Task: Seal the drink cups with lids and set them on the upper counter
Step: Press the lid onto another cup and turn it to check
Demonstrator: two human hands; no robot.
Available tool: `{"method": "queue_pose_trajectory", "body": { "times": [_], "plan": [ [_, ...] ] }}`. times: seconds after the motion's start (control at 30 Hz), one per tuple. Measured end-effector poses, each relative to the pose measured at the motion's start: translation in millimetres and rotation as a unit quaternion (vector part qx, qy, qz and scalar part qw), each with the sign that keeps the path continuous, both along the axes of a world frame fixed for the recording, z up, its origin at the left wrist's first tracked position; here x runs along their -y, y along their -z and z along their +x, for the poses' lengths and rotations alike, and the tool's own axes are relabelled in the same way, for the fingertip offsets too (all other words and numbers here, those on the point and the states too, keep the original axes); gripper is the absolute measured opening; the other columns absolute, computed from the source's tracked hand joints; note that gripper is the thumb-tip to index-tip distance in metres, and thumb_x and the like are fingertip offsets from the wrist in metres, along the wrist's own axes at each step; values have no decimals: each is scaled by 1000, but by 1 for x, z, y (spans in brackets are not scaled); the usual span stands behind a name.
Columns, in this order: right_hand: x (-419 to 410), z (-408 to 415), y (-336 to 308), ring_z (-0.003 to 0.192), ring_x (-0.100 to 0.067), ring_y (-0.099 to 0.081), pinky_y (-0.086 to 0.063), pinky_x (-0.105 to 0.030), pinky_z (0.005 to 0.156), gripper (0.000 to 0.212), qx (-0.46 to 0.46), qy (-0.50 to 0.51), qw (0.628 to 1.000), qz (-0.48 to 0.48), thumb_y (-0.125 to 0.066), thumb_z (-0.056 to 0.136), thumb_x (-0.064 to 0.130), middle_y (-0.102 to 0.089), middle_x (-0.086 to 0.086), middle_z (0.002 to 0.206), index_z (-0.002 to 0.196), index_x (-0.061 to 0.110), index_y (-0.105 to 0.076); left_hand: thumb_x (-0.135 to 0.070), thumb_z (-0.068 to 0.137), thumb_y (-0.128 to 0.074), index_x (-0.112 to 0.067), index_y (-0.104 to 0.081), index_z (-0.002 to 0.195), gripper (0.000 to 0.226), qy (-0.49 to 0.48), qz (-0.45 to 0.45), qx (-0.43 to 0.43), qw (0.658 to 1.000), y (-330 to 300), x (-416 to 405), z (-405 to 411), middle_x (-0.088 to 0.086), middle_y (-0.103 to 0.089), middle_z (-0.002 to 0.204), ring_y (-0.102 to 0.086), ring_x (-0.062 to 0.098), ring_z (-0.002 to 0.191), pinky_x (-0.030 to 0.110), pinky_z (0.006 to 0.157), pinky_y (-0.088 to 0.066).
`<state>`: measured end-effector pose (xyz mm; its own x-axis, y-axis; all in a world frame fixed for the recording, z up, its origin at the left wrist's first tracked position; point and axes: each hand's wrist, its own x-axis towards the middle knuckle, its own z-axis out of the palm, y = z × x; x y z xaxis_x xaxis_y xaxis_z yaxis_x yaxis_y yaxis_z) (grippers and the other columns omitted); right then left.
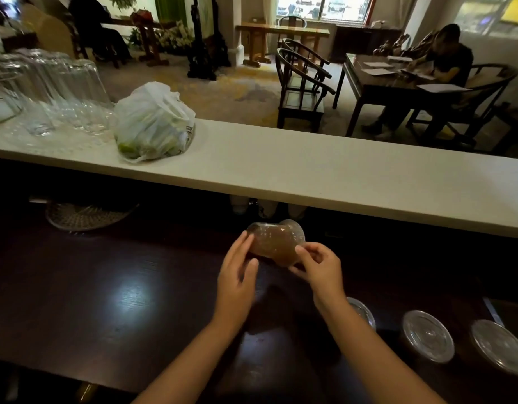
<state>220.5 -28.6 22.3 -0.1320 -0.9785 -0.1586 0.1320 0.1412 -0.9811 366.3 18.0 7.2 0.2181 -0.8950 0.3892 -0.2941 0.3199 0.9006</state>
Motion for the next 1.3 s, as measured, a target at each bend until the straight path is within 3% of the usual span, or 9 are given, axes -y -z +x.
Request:
{"method": "queue_pose_trajectory", "body": {
  "times": [0.13, 0.3, 0.43, 0.63, 0.93, 1.07, 1.13, 1.2, 1.3],
  "plan": [
    [-7, 4, -13, 90, -27, -66, -58, -34, 69, 8, 151, -15, 987, 60, -53, 91, 7, -66, -17, 94, 95, 3, -59, -29, 89, -44, -10, -43, 136, 51, 111, -52, 149, 981, -35, 12, 21, 6, -35, 148, -30, 9, 136, 17, 109, -23],
    [-13, 2, -13, 93, -29, -63, -52, -38, 72, 25, 289, -16, 940, 179, -48, 94, 25, -63, -18, 102, 102, 4, -58, -41, 89, -45, -22, -35, 142, 57, 209, -32, 342, 915, -58, 29, 50, 0, -26, 152, -26, 13, 138, 35, 111, -28],
    [-23, -3, -2, 102, -36, -58, -50, -46, 75, 47, 328, -40, 909, 255, -45, 92, 40, -57, -22, 116, 114, -1, -51, -45, 89, -44, -24, -35, 142, 57, 256, -53, 442, 858, -67, 33, 58, 4, -28, 152, -31, 18, 136, 37, 109, -31],
    [-36, -6, 12, 101, -37, -58, -48, -47, 77, 46, 344, -43, 894, 284, -46, 92, 40, -56, -24, 118, 105, -3, -54, -50, 89, -40, -22, -35, 142, 60, 279, -60, 517, 807, -61, 30, 54, 6, -30, 151, -32, 23, 136, 44, 106, -36],
    [-40, -8, 17, 106, -36, -58, -49, -46, 78, 43, 345, -28, 892, 290, -47, 92, 37, -58, -22, 115, 107, -2, -55, -50, 88, -40, -23, -36, 141, 60, 276, -69, 522, 804, -55, 26, 48, 5, -29, 151, -30, 24, 136, 43, 105, -38],
    [-37, -5, 18, 92, -28, -63, -55, -37, 72, 19, 300, -11, 919, 254, -55, 90, 20, -64, -16, 99, 97, 4, -61, -47, 89, -43, -25, -31, 143, 60, 269, -90, 516, 808, -51, 25, 51, 4, -28, 152, -31, 22, 136, 37, 106, -37],
    [-36, -5, 15, 83, -24, -64, -57, -32, 66, 6, 279, 7, 937, 211, -56, 89, 8, -67, -12, 88, 90, 7, -61, -44, 89, -44, -24, -32, 143, 59, 252, -92, 479, 836, -45, 22, 53, 2, -28, 151, -31, 18, 135, 32, 107, -34],
    [-34, -8, 10, 81, -21, -65, -56, -32, 68, 6, 233, 15, 959, 160, -56, 88, 4, -69, -10, 82, 91, 6, -61, -42, 88, -46, -25, -33, 143, 58, 225, -72, 406, 883, -35, 15, 51, -3, -28, 151, -31, 11, 135, 29, 107, -32],
    [-28, -14, 3, 81, -18, -64, -55, -32, 72, 11, 95, 34, 992, 75, -58, 87, 3, -66, -13, 90, 98, 3, -61, -35, 87, -48, -25, -37, 140, 55, 199, -17, 250, 947, -12, 3, 39, -7, -33, 148, -31, 6, 135, 32, 106, -35]
  ]
}}
